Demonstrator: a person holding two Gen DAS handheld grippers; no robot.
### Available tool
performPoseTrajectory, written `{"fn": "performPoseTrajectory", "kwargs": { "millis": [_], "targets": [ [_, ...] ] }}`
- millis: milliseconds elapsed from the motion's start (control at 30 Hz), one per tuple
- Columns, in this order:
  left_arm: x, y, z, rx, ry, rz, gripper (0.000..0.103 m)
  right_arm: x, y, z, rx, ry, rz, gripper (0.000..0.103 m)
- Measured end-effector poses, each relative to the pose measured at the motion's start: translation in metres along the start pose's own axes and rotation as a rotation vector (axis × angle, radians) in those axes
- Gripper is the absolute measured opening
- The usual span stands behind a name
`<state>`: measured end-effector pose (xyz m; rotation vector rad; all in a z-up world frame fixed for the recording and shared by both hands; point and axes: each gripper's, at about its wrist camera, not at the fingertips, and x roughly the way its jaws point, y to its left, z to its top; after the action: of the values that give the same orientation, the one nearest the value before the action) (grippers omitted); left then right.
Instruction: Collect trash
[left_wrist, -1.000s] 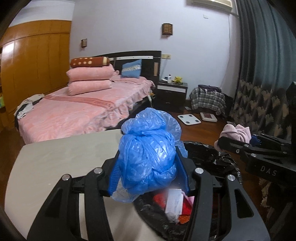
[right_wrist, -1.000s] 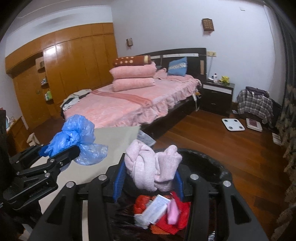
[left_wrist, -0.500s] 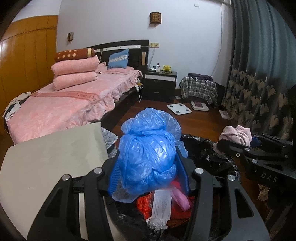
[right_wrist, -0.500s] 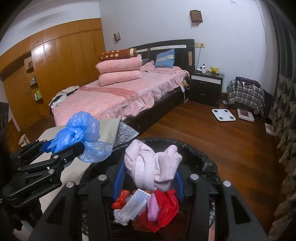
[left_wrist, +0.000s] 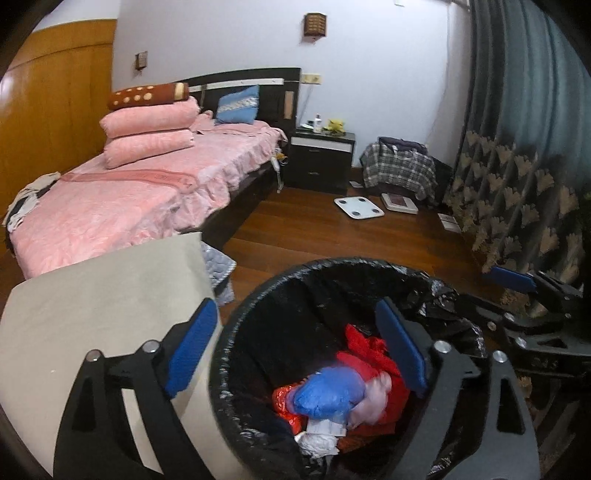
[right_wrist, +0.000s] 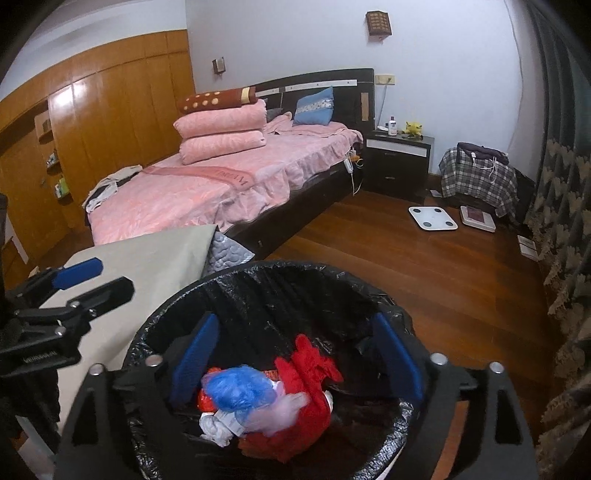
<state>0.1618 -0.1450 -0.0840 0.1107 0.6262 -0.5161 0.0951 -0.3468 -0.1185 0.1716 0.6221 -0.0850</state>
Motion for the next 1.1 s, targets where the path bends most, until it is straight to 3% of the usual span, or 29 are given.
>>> {"fn": "performPoseTrajectory", "kwargs": {
  "millis": [533,1100],
  "targets": [
    [-0.075,0.032,0.007,-0.045,-0.072,0.107,0.094,-0.047,0.037,0.014,-0.012,-0.019,0.092,0.097],
    [-0.152,0.045,-0.020,-0.071,-0.123,0.179,0.094,-0.093,0.098,0.010,-0.077,-0.080,0.151,0.097]
  ]
}}
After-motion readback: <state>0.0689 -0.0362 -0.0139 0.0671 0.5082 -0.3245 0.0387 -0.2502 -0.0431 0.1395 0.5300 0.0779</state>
